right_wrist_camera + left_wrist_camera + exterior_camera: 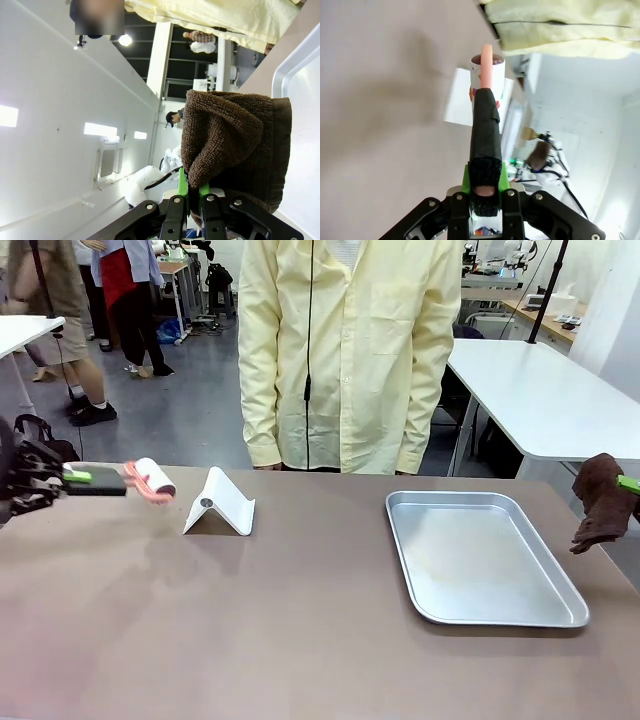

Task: Clean the surface of the table.
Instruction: Clean the area not pointed to by the person.

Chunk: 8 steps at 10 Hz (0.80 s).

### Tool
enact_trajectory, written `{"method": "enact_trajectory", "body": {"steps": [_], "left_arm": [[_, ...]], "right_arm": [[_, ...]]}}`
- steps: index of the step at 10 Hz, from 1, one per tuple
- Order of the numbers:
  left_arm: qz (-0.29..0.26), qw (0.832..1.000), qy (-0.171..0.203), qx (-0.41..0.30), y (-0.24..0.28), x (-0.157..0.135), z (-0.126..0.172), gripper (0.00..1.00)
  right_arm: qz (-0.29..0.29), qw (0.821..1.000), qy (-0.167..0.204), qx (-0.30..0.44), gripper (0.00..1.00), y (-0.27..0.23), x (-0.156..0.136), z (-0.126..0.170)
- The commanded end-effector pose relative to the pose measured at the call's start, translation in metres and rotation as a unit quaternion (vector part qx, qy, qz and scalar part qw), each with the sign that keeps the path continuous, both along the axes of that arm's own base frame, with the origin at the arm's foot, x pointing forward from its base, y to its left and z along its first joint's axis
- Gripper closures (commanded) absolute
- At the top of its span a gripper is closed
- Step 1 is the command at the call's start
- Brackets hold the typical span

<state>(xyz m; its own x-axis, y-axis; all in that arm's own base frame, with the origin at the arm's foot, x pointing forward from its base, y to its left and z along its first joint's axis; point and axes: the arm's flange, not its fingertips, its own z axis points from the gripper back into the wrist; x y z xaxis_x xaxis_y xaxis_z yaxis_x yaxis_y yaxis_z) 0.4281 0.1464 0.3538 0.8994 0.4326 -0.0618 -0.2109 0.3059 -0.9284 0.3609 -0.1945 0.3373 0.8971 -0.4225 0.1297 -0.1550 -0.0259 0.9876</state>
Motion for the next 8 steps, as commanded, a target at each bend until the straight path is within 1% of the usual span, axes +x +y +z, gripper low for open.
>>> {"method": "enact_trajectory", "body": {"steps": [1,2,3,4,5,6,7,8], "left_arm": [[-0.007,0.997,-0.065,-0.042,0.027,-0.041,0.023,0.78],[-0.028,0.996,-0.077,-0.047,0.046,-0.063,0.030,0.78],[-0.051,0.994,-0.082,-0.051,0.062,-0.080,0.032,0.78],[-0.093,0.990,-0.088,-0.060,0.077,-0.099,0.031,0.78],[-0.134,0.985,-0.088,-0.071,0.088,-0.119,0.029,0.78],[-0.171,0.979,-0.081,-0.076,0.097,-0.139,0.025,0.78],[-0.191,0.976,-0.077,-0.074,0.101,-0.153,0.020,0.78],[-0.199,0.975,-0.073,-0.062,0.103,-0.162,0.014,0.78]], "right_arm": [[0.002,1.000,-0.004,0.001,0.91,-0.001,-0.002,0.004],[0.002,1.000,-0.004,0.001,0.91,-0.001,-0.002,0.004],[0.002,1.000,-0.004,0.001,0.91,-0.001,-0.002,0.004],[0.002,1.000,-0.004,0.001,0.91,-0.001,-0.002,0.004],[0.002,1.000,-0.004,0.001,0.91,-0.001,-0.002,0.004],[0.002,1.000,-0.004,0.001,0.91,-0.001,-0.002,0.004],[0.002,1.000,-0.004,0.001,0.91,-0.001,-0.002,0.004],[0.002,1.000,-0.004,0.001,0.91,-0.001,-0.002,0.004]]}}
